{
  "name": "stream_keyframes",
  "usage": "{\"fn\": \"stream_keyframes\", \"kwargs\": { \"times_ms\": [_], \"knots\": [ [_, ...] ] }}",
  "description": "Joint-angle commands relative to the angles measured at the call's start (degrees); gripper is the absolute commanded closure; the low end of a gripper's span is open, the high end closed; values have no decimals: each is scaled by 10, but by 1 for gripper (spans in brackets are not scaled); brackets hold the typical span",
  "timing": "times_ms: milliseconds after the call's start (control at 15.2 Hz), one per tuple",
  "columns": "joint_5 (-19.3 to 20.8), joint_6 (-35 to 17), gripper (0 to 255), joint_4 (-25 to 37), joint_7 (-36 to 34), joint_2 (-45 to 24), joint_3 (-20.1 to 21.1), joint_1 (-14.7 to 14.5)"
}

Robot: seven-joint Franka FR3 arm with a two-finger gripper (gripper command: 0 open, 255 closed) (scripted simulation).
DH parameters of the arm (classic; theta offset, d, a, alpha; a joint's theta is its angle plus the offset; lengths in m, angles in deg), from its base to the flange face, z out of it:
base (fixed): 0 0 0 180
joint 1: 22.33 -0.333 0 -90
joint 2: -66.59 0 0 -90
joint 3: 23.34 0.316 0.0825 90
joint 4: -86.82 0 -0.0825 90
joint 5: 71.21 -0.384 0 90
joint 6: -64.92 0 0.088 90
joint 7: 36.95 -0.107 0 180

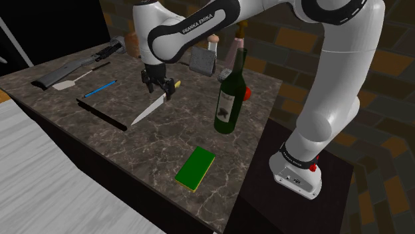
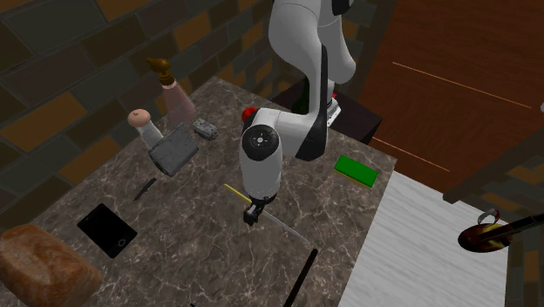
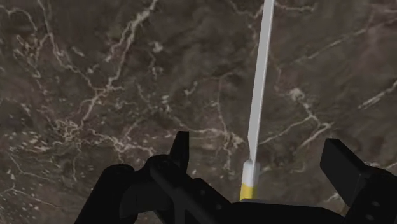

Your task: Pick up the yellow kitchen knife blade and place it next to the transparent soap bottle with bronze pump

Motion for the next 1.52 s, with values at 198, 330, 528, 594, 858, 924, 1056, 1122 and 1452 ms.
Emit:
{"fn": "stream_keyframes", "kwargs": {
  "times_ms": [198,330,528,594,858,924,1056,1122,1452],
  "knots": [
    [19,-26,0,-5,-19,-26,-10,-10],
    [25,-36,0,-9,-23,-33,-13,-12],
    [25,-36,0,-9,-23,-33,-14,-12],
    [25,-36,0,-9,-23,-33,-14,-12],
    [25,-35,0,-9,-23,-33,-13,-12],
    [25,-35,255,-9,-23,-33,-13,-12],
    [25,-35,255,-9,-23,-33,-13,-12],
    [25,-35,255,-9,-23,-33,-13,-12],
    [25,-35,255,-9,-23,-33,-13,-12]
  ]
}}
